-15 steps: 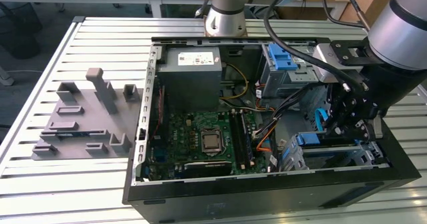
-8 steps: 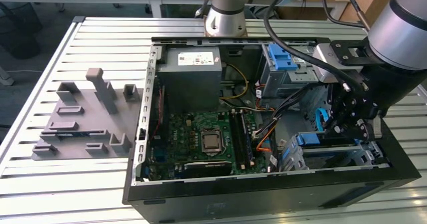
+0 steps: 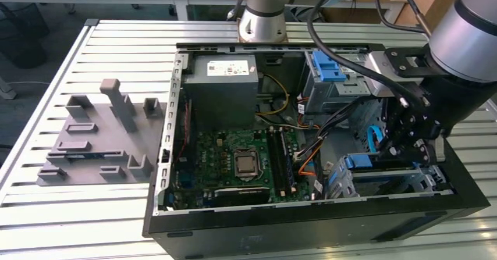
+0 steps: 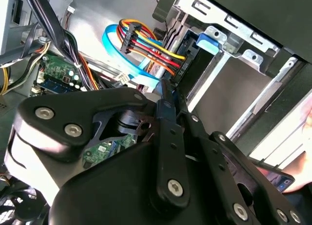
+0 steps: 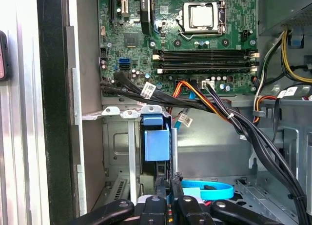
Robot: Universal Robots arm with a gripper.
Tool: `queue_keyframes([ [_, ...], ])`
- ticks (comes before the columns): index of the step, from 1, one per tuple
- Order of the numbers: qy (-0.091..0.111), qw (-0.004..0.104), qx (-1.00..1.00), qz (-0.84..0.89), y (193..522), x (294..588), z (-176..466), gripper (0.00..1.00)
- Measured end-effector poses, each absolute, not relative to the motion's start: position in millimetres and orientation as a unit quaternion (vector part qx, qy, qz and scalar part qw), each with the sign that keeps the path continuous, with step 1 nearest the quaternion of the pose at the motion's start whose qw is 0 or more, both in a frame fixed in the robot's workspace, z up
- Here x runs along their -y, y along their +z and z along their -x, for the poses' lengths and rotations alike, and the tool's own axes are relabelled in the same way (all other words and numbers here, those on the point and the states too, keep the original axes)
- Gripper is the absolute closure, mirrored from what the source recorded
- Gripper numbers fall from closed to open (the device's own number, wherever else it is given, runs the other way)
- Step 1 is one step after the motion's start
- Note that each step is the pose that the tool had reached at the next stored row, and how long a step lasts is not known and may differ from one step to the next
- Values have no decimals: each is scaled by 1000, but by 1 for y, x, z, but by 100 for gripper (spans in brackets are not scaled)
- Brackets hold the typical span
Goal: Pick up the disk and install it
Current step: 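Insert the second disk wire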
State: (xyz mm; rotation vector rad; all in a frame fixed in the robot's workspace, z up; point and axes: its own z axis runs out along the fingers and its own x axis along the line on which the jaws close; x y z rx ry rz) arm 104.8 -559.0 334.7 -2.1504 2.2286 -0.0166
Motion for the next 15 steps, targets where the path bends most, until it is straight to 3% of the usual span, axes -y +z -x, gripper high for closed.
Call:
queue_keyframes([
  [15, -6, 22, -719, 694, 330, 562, -105, 84],
])
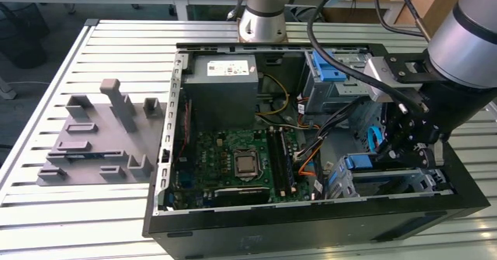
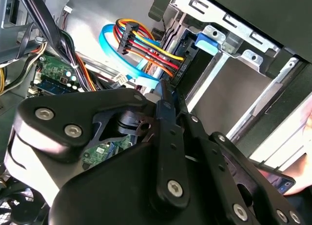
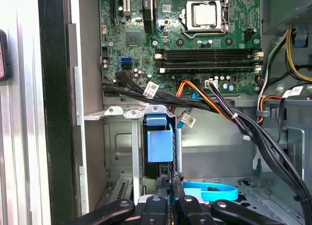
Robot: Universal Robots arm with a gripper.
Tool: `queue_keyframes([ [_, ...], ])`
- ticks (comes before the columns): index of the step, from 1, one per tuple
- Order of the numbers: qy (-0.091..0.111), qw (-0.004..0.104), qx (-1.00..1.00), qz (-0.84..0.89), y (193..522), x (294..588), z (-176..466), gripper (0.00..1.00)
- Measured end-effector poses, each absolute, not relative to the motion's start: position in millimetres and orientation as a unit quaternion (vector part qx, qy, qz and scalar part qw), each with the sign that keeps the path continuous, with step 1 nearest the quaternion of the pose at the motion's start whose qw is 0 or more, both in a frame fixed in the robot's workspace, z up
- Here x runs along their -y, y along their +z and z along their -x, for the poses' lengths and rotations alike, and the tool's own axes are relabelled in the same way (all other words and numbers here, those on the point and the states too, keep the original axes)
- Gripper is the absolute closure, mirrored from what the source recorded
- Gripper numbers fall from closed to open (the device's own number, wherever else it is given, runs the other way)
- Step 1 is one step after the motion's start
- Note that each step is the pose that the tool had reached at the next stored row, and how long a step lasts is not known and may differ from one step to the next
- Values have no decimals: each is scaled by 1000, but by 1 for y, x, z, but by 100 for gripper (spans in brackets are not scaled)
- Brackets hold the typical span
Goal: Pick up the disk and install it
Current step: 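Insert the second disk wire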
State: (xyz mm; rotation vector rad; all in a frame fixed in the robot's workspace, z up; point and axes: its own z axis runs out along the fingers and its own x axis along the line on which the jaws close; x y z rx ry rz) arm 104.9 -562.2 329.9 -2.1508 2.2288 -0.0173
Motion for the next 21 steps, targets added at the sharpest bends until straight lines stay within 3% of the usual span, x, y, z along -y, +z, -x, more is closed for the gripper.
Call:
queue_keyframes([
  [7, -5, 23, -719, 694, 329, 562, -105, 83],
  [8, -5, 22, -719, 694, 329, 562, -105, 77],
  [16, -5, 22, -719, 694, 329, 562, -105, 76],
  [17, -5, 22, -719, 694, 329, 562, -105, 70],
  [21, -5, 22, -719, 694, 331, 562, -105, 70],
])
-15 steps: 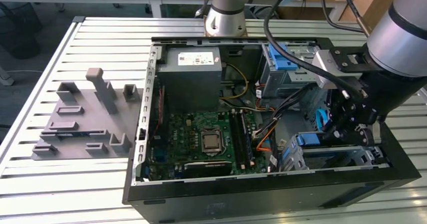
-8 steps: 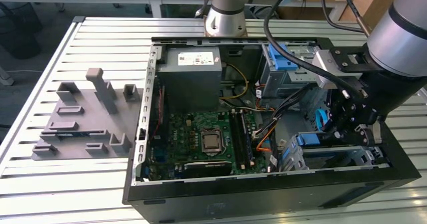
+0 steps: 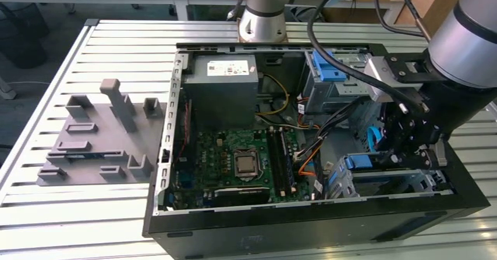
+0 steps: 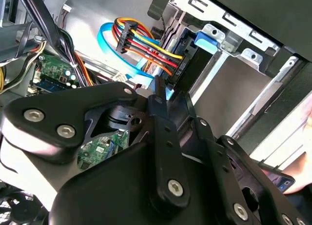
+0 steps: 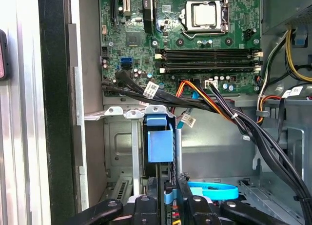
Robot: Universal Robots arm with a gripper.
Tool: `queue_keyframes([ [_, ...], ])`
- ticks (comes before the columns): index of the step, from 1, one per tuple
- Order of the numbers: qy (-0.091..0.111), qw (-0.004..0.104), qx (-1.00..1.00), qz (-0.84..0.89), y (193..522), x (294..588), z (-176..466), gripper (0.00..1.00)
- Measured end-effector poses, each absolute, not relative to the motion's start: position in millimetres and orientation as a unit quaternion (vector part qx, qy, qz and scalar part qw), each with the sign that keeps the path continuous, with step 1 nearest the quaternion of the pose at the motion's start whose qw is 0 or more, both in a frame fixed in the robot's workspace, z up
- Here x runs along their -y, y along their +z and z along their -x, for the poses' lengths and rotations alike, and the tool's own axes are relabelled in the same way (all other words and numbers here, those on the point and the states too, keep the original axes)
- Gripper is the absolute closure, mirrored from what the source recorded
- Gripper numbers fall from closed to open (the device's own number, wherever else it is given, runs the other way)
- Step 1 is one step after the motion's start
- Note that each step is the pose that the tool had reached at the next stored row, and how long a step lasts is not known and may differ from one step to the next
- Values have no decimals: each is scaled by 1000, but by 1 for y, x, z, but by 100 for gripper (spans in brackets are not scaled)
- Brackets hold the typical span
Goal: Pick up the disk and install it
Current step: 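Insert the second disk wire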
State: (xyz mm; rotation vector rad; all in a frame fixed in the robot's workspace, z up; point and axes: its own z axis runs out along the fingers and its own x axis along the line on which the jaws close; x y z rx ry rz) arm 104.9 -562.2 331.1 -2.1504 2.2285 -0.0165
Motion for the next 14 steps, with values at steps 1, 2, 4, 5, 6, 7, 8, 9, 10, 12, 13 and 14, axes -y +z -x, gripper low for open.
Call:
queue_keyframes([
  [1, -5, 22, -719, 694, 331, 562, -105, 70],
  [2, -5, 22, -719, 694, 332, 562, -105, 70],
  [4, -5, 22, -719, 694, 333, 562, -105, 70],
  [5, -5, 22, -719, 694, 334, 562, -105, 70],
  [6, -5, 22, -719, 694, 335, 562, -105, 70],
  [7, -5, 22, -719, 694, 336, 562, -105, 70],
  [8, -5, 22, -719, 694, 337, 562, -105, 70],
  [9, -5, 22, -719, 694, 337, 562, -105, 70],
  [10, -5, 22, -719, 694, 338, 562, -105, 70],
  [12, -5, 22, -719, 694, 340, 562, -105, 70],
  [13, -5, 22, -719, 694, 342, 562, -105, 70],
  [14, -5, 22, -719, 694, 343, 562, -105, 70],
])
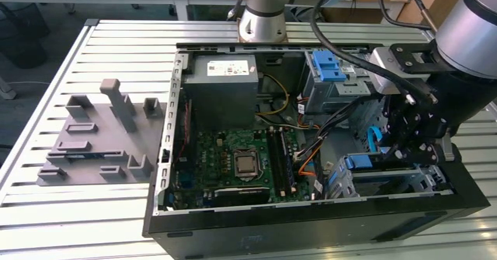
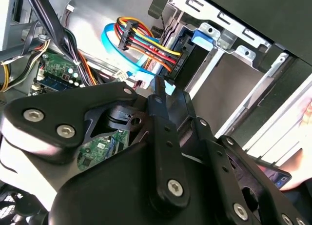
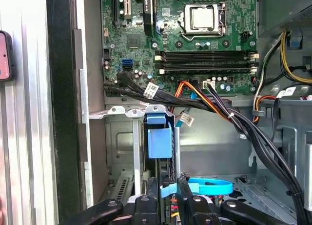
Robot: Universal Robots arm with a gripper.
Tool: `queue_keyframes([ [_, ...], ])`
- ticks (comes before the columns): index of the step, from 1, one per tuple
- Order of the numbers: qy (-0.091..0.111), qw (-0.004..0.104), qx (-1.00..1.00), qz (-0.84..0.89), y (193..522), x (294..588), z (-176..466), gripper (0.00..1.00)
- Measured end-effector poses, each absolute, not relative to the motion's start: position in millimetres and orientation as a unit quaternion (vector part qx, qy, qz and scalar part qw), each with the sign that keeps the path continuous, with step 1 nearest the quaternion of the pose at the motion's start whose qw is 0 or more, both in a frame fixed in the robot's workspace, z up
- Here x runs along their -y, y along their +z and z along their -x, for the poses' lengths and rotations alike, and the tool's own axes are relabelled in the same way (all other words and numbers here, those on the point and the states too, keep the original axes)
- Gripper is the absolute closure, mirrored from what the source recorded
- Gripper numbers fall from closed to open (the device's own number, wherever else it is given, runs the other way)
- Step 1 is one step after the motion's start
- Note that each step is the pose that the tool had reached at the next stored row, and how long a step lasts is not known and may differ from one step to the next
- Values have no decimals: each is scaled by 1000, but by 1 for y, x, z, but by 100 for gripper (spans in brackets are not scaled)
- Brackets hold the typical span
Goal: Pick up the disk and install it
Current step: 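Insert the second disk wire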
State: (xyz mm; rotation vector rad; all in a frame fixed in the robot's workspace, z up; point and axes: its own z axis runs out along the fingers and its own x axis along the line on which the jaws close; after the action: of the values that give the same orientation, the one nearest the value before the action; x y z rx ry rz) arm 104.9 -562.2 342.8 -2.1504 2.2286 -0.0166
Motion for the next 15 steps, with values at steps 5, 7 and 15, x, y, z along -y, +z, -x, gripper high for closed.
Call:
queue_keyframes([
  [5, -5, 22, -719, 694, 345, 562, -105, 77],
  [7, -5, 22, -719, 694, 345, 562, -105, 84],
  [15, -5, 22, -719, 694, 346, 562, -105, 89],
])
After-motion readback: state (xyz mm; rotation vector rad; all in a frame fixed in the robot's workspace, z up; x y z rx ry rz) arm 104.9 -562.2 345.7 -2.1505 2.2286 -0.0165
